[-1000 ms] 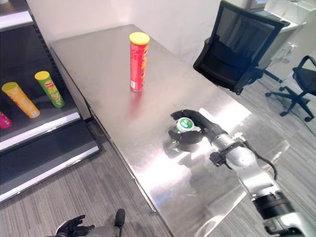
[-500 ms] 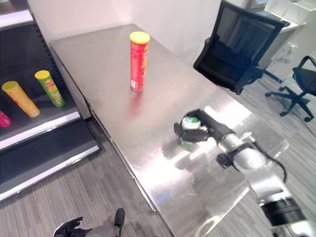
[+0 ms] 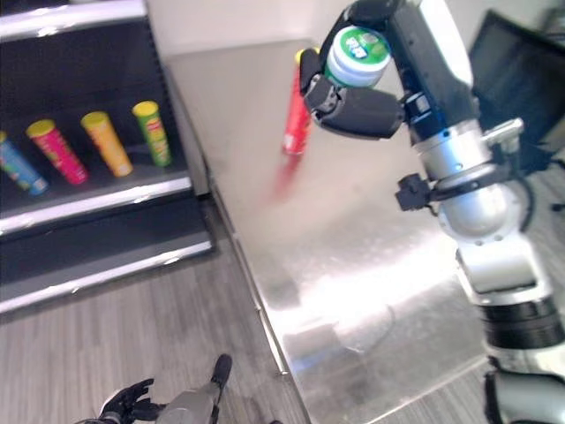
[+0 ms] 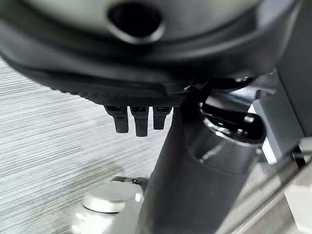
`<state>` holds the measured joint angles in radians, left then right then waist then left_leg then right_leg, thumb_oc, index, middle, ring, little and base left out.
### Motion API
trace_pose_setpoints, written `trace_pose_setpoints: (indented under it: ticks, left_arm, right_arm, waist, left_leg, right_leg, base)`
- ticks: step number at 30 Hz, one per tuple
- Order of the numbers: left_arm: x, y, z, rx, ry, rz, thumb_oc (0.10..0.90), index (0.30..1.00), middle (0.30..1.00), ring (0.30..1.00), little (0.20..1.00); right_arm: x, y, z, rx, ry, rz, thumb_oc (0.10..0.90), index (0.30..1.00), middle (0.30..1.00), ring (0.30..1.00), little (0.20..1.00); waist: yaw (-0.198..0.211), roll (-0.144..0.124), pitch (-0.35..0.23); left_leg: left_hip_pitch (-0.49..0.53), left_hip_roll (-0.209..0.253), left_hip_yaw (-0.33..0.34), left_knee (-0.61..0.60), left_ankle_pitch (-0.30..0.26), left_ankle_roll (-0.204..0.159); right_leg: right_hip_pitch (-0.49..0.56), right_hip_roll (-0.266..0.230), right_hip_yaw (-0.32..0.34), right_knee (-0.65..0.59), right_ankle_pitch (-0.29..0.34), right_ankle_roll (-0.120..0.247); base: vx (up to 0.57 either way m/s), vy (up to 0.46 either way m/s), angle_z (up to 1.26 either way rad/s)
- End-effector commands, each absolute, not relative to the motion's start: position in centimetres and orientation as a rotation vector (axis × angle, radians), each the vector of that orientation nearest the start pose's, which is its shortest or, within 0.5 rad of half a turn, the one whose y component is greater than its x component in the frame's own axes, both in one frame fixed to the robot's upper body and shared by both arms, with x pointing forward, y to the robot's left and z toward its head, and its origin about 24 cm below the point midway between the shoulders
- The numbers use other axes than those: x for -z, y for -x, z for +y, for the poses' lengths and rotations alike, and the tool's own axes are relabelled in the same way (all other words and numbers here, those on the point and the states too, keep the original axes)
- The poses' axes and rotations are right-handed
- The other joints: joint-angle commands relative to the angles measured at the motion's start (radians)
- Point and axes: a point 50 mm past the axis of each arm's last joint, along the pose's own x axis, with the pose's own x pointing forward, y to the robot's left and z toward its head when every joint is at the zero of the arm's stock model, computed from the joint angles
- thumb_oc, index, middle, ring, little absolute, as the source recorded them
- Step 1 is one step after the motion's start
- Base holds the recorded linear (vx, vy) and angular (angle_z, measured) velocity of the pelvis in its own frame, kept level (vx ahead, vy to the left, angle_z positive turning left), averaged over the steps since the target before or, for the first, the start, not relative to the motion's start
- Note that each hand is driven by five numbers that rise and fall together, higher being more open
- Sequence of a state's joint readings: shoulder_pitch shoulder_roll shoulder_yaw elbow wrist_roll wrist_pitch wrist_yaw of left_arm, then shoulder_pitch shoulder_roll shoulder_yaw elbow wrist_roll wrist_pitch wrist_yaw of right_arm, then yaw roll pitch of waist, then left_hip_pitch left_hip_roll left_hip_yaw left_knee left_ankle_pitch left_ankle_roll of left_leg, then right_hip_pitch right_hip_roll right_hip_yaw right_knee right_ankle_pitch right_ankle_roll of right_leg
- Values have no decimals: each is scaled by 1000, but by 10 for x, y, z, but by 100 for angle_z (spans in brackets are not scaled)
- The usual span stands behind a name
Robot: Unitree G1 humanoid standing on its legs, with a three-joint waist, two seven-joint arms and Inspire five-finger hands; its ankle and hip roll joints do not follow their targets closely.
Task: Put the goods on the table back onto the shelves and tidy them up.
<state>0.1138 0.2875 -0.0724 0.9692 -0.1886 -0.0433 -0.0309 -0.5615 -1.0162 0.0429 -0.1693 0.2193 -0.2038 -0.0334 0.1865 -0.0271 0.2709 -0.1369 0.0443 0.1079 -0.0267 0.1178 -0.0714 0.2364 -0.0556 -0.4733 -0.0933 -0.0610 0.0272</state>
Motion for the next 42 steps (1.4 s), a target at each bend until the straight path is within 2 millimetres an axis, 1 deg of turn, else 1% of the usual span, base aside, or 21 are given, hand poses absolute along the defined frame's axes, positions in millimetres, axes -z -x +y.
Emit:
trace_pose_setpoints:
  ticks: [1, 4, 6, 7, 8, 10, 11, 13, 16, 17, 18, 21, 24, 25, 26, 27, 28, 29, 32, 38, 42]
  left_arm:
    - [134, -114, 256, -114, -183, 952, 800, 900, 900, 900, 900]
    - [130, -119, 258, -134, -166, 920, 800, 900, 900, 900, 900]
    - [129, -120, 259, -130, -170, 913, 800, 900, 900, 900, 900]
    - [129, -120, 258, -130, -169, 913, 800, 900, 900, 900, 900]
    - [128, -119, 260, -128, -182, 913, 800, 900, 900, 900, 900]
    - [128, -118, 262, -128, -194, 911, 800, 900, 900, 900, 900]
    - [128, -120, 259, -111, -193, 909, 800, 900, 900, 900, 900]
    - [128, -119, 259, -103, -199, 914, 800, 900, 900, 900, 900]
    - [128, -121, 260, -79, -233, 918, 800, 900, 900, 900, 900]
    - [128, -121, 260, -73, -247, 921, 800, 900, 900, 900, 900]
    - [127, -124, 265, -81, -268, 921, 800, 900, 900, 900, 900]
    - [127, -123, 269, -90, -287, 929, 800, 900, 900, 900, 900]
    - [125, -127, 272, -101, -292, 926, 800, 900, 900, 900, 900]
    - [124, -128, 273, -94, -293, 922, 800, 900, 900, 900, 900]
    - [123, -127, 273, -84, -298, 924, 800, 900, 900, 900, 900]
    - [124, -127, 273, -78, -303, 929, 800, 900, 900, 900, 900]
    - [124, -127, 273, -78, -303, 929, 800, 900, 900, 900, 900]
    - [125, -127, 274, -83, -309, 942, 800, 900, 900, 900, 900]
    - [125, -127, 271, -69, -300, 937, 800, 900, 900, 900, 900]
    - [131, -121, 262, -58, -270, 958, 800, 900, 900, 900, 900]
    - [132, -121, 257, -59, -256, 955, 800, 900, 900, 900, 900]
  right_arm:
    - [-336, -251, -208, -98, 721, -1098, 400, 300, 300, 300, 300]
    - [-339, -249, -204, -121, 749, -1113, 400, 300, 300, 300, 300]
    - [-341, -249, -200, -133, 770, -1119, 400, 300, 300, 300, 300]
    - [-341, -249, -200, -133, 771, -1119, 400, 300, 300, 300, 300]
    - [-341, -249, -199, -136, 774, -1124, 400, 300, 300, 300, 300]
    - [-342, -251, -196, -143, 793, -1117, 400, 300, 300, 300, 300]
    - [-345, -250, -197, -137, 805, -1119, 400, 300, 300, 300, 300]
    - [-345, -249, -197, -138, 799, -1122, 400, 300, 300, 300, 300]
    - [-341, -249, -201, -94, 810, -1116, 400, 300, 300, 300, 300]
    - [-339, -250, -200, -75, 820, -1121, 400, 300, 300, 300, 300]
    - [-337, -252, -201, -50, 826, -1118, 400, 300, 300, 300, 300]
    - [-334, -254, -197, -40, 819, -1123, 400, 300, 300, 300, 300]
    - [-326, -254, -194, -52, 825, -1105, 400, 300, 300, 300, 300]
    - [-327, -252, -194, -57, 820, -1114, 400, 300, 300, 300, 300]
    - [-327, -250, -192, -67, 809, -1126, 400, 300, 300, 300, 300]
    - [-325, -251, -190, -82, 802, -1123, 400, 300, 300, 300, 300]
    - [-325, -251, -190, -82, 802, -1123, 400, 300, 300, 300, 300]
    - [-325, -254, -187, -115, 827, -1110, 400, 300, 300, 300, 300]
    - [-331, -250, -181, -156, 840, -1134, 400, 300, 300, 300, 300]
    - [-336, -249, -177, -175, 793, -1168, 400, 300, 300, 300, 300]
    - [-339, -249, -171, -199, 770, -1186, 400, 300, 300, 300, 300]
  waist:
    - [-26, -10, -73]
    - [-55, -13, -73]
    - [-78, 1, -85]
    - [-80, 1, -85]
    - [-87, 9, -91]
    - [-97, 26, -106]
    - [-108, 41, -124]
    - [-106, 40, -132]
    - [-103, 36, -142]
    - [-102, 35, -142]
    - [-93, 27, -141]
    - [-91, 27, -134]
    - [-113, 30, -114]
    - [-118, 36, -109]
    - [-121, 40, -102]
    - [-123, 40, -99]
    - [-124, 40, -99]
    - [-135, 23, -88]
    - [-139, 8, -88]
    - [-137, -6, -121]
    - [-129, -22, -116]
  left_leg:
    - [43, 116, -55, 71, -7, -77]
    - [113, 234, -65, 90, -22, -90]
    - [158, 305, -54, 98, 15, -112]
    - [155, 304, -55, 96, 19, -111]
    - [175, 333, -53, 108, 33, -129]
    - [207, 341, -72, 116, 25, -166]
    - [218, 317, -56, 80, -47, -164]
    - [217, 297, -35, 69, -87, -158]
    - [214, 207, -18, 34, -158, -125]
    - [216, 172, -15, 11, -170, -109]
    - [229, 106, 4, -32, -177, -73]
    - [244, 64, 27, -58, -186, -49]
    - [236, 29, 17, -61, -176, -22]
    - [233, 19, 10, -61, -169, -14]
    - [234, 2, -2, -61, -162, 0]
    - [238, -11, -9, -61, -162, 8]
    - [235, -11, -9, -61, -159, 8]
    - [249, -49, -17, -61, -163, 23]
    - [250, -75, -58, -61, -158, 29]
    - [257, -73, -74, -40, -176, 29]
    - [226, -68, -87, 77, -221, 22]
  right_leg:
    - [-41, -48, 54, 9, -1, 85]
    - [-71, -98, 25, 21, 15, 102]
    - [-83, -123, 3, 27, 26, 118]
    - [-86, -124, 2, 27, 28, 117]
    - [-86, -141, -10, 29, 36, 127]
    - [-90, -171, -22, 31, 61, 147]
    - [-86, -205, -34, 25, 91, 168]
    - [-91, -230, -36, 24, 112, 181]
    - [-127, -336, -42, 42, 182, 222]
    - [-140, -368, -42, 47, 209, 231]
    - [-170, -426, -36, 71, 261, 235]
    - [-182, -458, -54, 101, 287, 235]
    - [-219, -381, 60, 164, 219, 207]
    - [-227, -319, 104, 177, 167, 188]
    - [-234, -222, 137, 197, 95, 158]
    - [-235, -170, 154, 208, 58, 138]
    - [-237, -170, 154, 207, 61, 137]
    - [-245, -37, 226, 204, 15, 100]
    - [-237, 11, 302, 150, 26, 82]
    - [-162, 24, 295, 27, 66, 87]
    - [-136, 20, 285, 12, 64, 82]
  base:
    - [-75, 176, 14]
    - [-104, 239, 27]
    - [-74, 263, 25]
    - [-46, 265, 35]
    - [-27, 261, 64]
    - [-8, 456, 89]
    - [9, 406, 51]
    - [-2, 345, 82]
    - [-23, 531, 58]
    - [-62, 656, 36]
    - [-61, 607, 37]
    - [-28, 311, 4]
    - [-30, 318, 4]
    - [-7, 294, 58]
    - [13, 263, 49]
    - [8, 168, 41]
    - [50, 156, 18]
    - [37, 130, 29]
    - [70, 35, 62]
    - [107, -54, 6]
    - [76, -80, 13]
